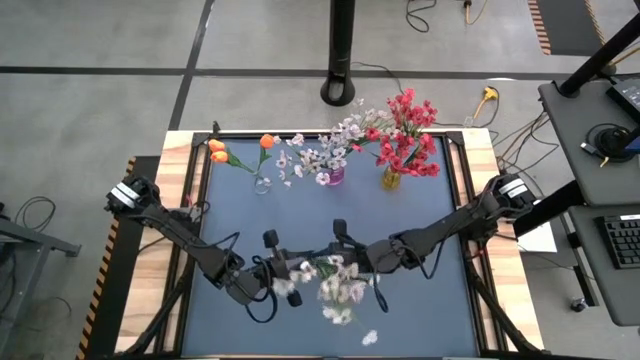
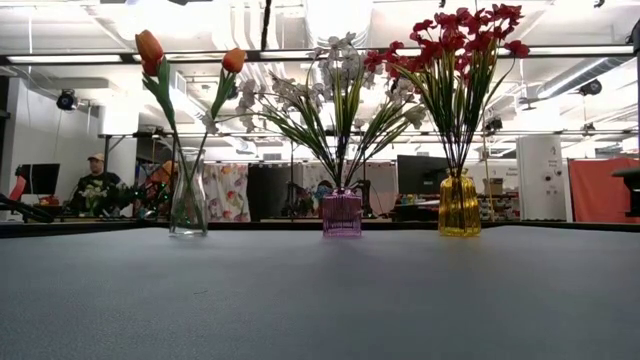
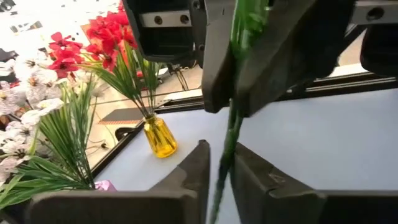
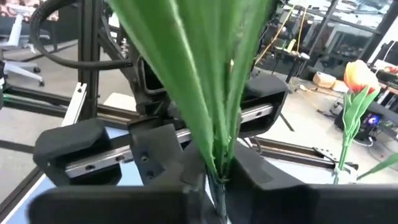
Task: Sort flowers into vase by color
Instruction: Put the white flowers into the pink vase
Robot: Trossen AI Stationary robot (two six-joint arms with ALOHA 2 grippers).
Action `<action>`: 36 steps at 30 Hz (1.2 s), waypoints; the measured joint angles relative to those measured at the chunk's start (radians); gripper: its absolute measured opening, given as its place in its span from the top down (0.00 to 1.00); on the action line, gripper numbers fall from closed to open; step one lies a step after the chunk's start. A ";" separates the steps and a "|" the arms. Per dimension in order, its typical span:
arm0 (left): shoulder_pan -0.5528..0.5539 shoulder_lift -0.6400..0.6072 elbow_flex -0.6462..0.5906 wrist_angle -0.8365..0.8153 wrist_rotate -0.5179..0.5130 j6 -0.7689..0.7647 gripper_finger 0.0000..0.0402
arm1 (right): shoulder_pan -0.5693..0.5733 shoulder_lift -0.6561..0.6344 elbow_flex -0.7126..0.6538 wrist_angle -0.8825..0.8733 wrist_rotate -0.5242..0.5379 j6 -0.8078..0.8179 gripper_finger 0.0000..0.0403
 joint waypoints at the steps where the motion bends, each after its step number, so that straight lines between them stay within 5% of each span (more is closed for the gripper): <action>1: 0.000 0.000 0.000 -0.001 0.002 -0.002 0.88 | 0.000 -0.002 0.005 -0.014 0.001 0.004 0.94; 12: -0.002 -0.013 0.000 -0.051 -0.011 -0.018 0.52 | -0.031 -0.093 0.097 -0.370 0.052 0.127 0.96; 20: -0.002 -0.026 0.000 -0.192 -0.020 -0.112 0.45 | -0.179 -0.200 0.089 -0.554 0.065 0.139 0.96; 26: -0.002 -0.054 0.000 -0.302 0.028 -0.174 0.46 | -0.348 -0.241 -0.016 -0.517 0.002 0.175 0.96; 30: 0.000 -0.088 0.000 -0.387 0.123 -0.194 0.47 | -0.430 -0.244 -0.127 -0.339 -0.081 0.188 0.96; 36: 0.000 -0.163 -0.014 -0.487 0.131 -0.192 0.47 | -0.486 -0.241 -0.267 -0.101 -0.086 0.191 0.96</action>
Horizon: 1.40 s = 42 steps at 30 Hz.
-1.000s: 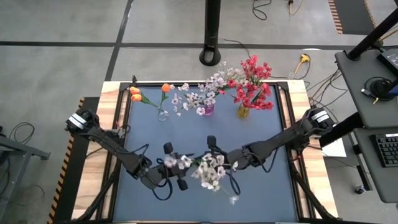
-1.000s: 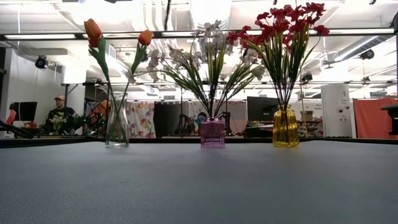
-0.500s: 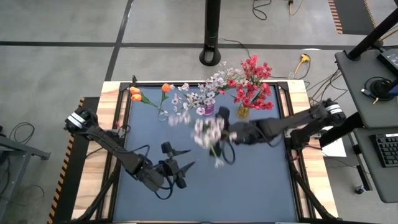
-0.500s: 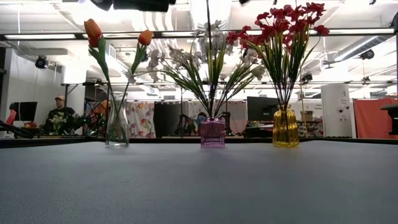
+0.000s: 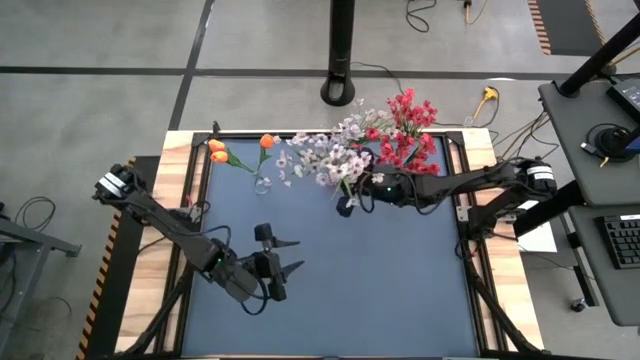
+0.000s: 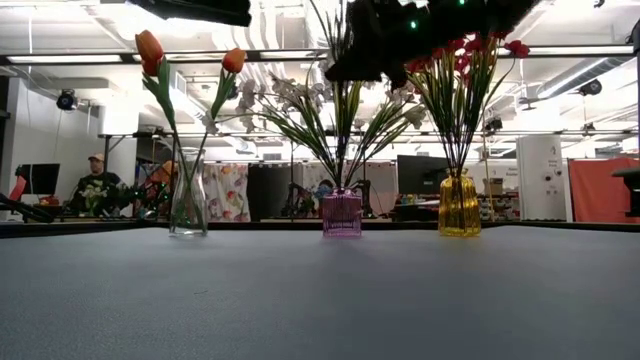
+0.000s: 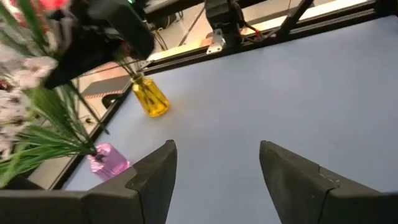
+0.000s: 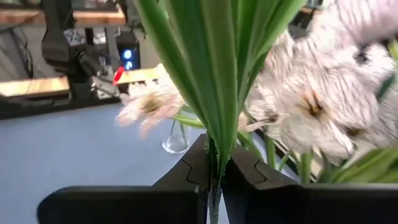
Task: Sort flowers into vase by color
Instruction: Put the white flowers into the pink vase
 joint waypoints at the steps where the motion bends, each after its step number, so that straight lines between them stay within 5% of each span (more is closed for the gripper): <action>1: 0.001 -0.018 -0.010 -0.002 0.000 0.004 0.47 | -0.006 0.000 -0.015 0.024 0.000 0.000 0.96; 17: 0.052 -0.363 -0.217 0.169 -0.012 0.168 0.47 | -0.090 0.031 -0.070 0.141 0.064 -0.033 0.96; 42: 0.052 -0.393 -0.250 0.170 -0.035 0.163 0.47 | -0.106 0.161 -0.059 0.269 0.072 -0.168 0.96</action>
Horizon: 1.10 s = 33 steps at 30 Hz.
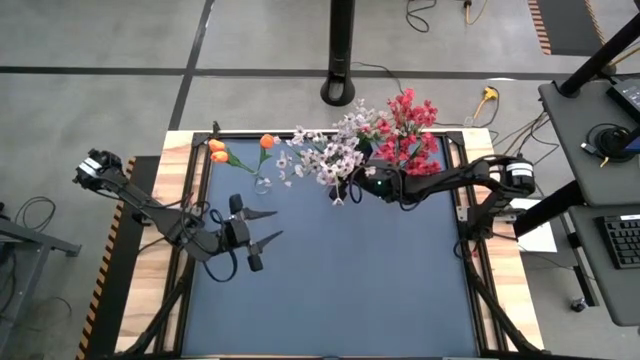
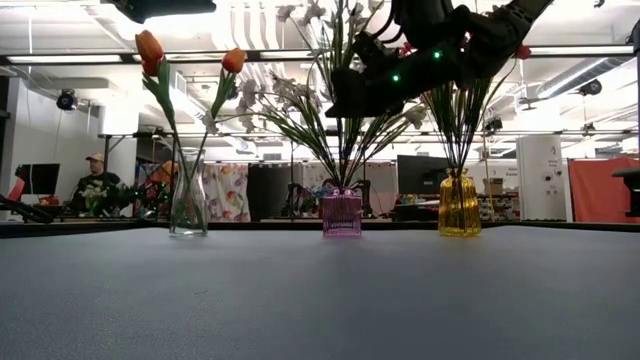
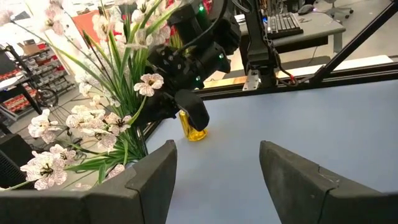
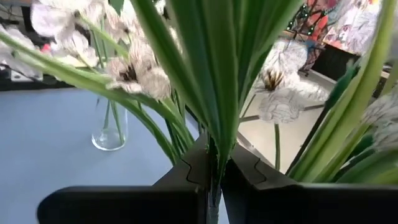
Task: Sort flowers into vase by color
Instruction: Put the white flowers into the pink vase
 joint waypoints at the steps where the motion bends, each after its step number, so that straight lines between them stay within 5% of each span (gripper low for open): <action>1: 0.000 0.000 0.000 -0.001 0.000 0.000 0.47 | -0.001 0.004 0.000 -0.001 0.000 -0.005 0.96; 33: 0.000 0.000 -0.001 -0.001 0.000 0.000 0.47 | -0.041 0.069 0.001 0.026 -0.001 0.025 0.96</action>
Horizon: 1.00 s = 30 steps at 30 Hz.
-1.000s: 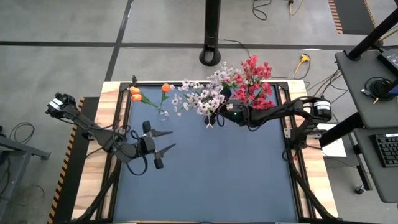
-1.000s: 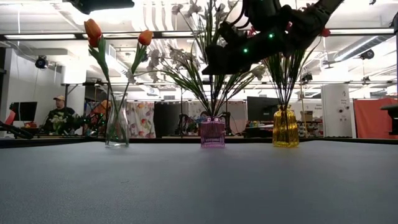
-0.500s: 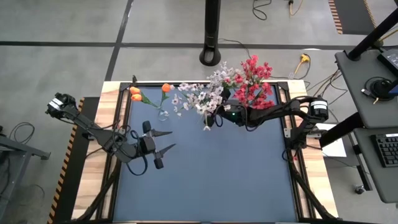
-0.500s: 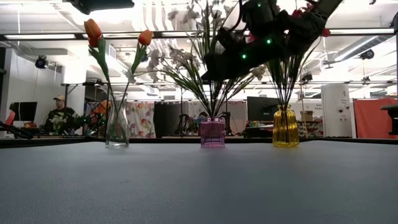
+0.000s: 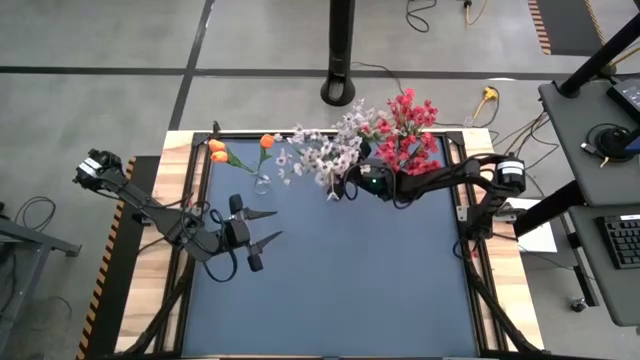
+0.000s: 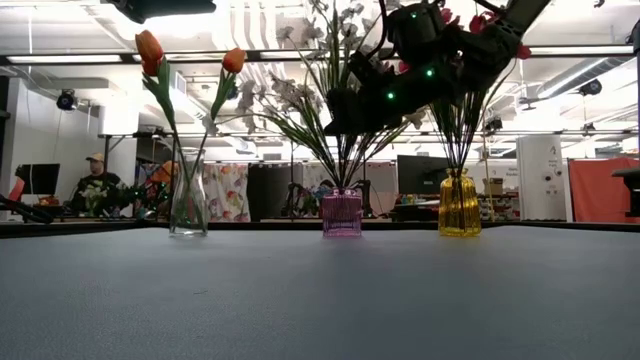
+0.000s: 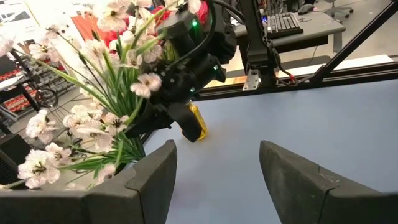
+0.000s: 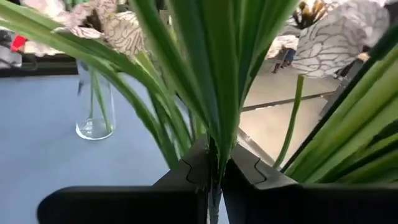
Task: Sort flowers into vase by color
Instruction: Put the white flowers into the pink vase
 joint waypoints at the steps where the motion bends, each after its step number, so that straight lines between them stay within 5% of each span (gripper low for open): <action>1: 0.000 0.000 0.000 0.000 0.000 0.000 0.47 | -0.003 0.000 0.000 -0.004 0.000 0.007 0.96; 30: 0.000 0.000 -0.001 0.000 0.000 0.000 0.47 | -0.009 -0.035 -0.002 -0.072 0.000 0.012 0.96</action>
